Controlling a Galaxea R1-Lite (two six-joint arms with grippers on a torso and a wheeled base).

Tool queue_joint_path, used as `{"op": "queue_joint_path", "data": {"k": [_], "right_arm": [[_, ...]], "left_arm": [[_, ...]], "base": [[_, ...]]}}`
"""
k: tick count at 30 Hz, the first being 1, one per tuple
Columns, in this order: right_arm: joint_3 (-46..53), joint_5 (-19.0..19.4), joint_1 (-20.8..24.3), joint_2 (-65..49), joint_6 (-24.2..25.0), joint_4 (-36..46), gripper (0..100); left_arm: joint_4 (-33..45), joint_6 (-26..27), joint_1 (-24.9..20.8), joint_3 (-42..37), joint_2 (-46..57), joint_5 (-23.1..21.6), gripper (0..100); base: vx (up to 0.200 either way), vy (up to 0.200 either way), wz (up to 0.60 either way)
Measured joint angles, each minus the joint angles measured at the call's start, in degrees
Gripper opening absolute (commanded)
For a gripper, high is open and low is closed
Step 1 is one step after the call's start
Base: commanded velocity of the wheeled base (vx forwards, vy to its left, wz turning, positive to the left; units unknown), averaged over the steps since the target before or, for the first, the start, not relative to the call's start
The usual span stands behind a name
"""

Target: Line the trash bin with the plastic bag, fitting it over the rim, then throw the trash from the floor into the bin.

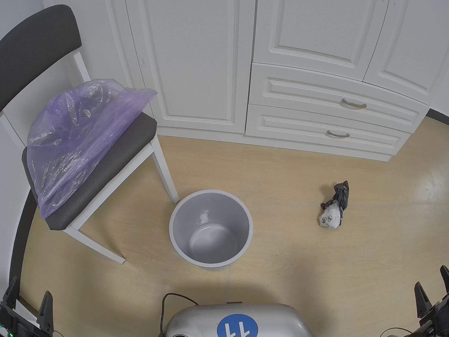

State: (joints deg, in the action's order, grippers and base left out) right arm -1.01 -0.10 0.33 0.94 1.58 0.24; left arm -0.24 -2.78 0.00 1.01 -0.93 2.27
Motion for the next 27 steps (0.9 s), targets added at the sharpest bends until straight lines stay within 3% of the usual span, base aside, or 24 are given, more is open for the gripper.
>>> {"op": "queue_joint_path", "data": {"k": [27], "right_arm": [[0.0,0.0,-0.1,0.0,-0.2,-0.1,100]], "left_arm": [[0.0,0.0,0.0,0.0,0.0,-0.2,100]], "base": [[0.000,0.000,0.00]]}}
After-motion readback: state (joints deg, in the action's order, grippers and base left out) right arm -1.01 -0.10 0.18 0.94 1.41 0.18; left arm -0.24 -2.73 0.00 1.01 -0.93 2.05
